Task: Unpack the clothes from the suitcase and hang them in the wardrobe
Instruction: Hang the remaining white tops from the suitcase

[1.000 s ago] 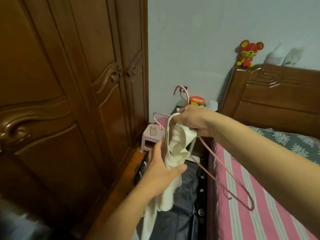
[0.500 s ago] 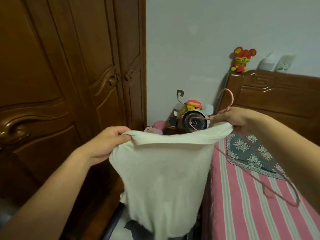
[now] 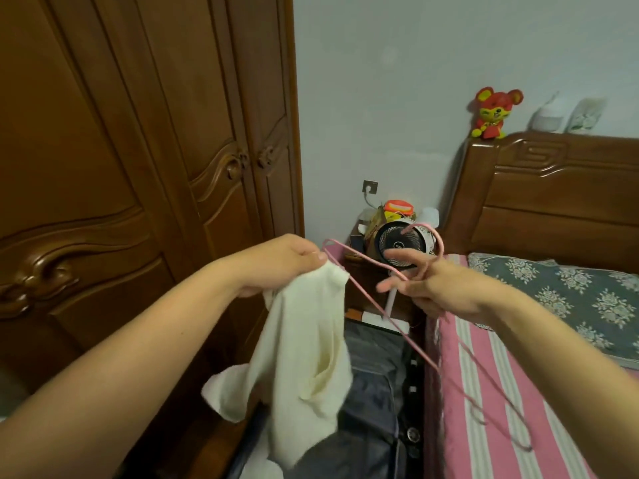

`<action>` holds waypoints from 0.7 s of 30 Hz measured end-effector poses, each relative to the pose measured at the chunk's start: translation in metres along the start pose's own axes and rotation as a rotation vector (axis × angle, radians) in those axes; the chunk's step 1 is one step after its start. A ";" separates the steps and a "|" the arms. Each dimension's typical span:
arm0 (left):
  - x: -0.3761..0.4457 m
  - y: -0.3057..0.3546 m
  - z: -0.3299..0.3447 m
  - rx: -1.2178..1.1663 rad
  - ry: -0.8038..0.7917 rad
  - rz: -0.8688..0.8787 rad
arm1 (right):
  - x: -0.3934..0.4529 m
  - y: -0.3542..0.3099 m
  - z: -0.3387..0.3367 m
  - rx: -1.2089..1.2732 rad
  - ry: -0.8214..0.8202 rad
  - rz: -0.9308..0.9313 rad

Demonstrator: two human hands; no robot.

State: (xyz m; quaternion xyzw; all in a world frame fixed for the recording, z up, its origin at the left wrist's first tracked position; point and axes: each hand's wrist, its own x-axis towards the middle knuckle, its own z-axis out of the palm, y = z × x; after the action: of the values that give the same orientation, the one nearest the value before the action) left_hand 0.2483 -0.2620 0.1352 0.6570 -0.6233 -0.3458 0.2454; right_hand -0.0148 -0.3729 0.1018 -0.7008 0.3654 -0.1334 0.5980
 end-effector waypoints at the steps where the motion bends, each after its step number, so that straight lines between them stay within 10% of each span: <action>1: 0.001 -0.001 -0.002 0.028 0.011 -0.002 | 0.000 0.004 0.005 -0.005 0.011 -0.049; 7: -0.001 -0.044 -0.023 0.213 0.054 -0.189 | -0.002 0.063 0.001 -0.077 0.354 -0.103; 21: -0.018 -0.053 -0.043 0.235 -0.053 -0.144 | 0.002 0.084 0.012 0.039 0.281 -0.138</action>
State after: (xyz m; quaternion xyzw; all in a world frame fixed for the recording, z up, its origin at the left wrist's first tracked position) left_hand 0.3155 -0.2437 0.1258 0.7148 -0.6171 -0.3044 0.1247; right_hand -0.0357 -0.3668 0.0194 -0.6870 0.3936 -0.2781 0.5438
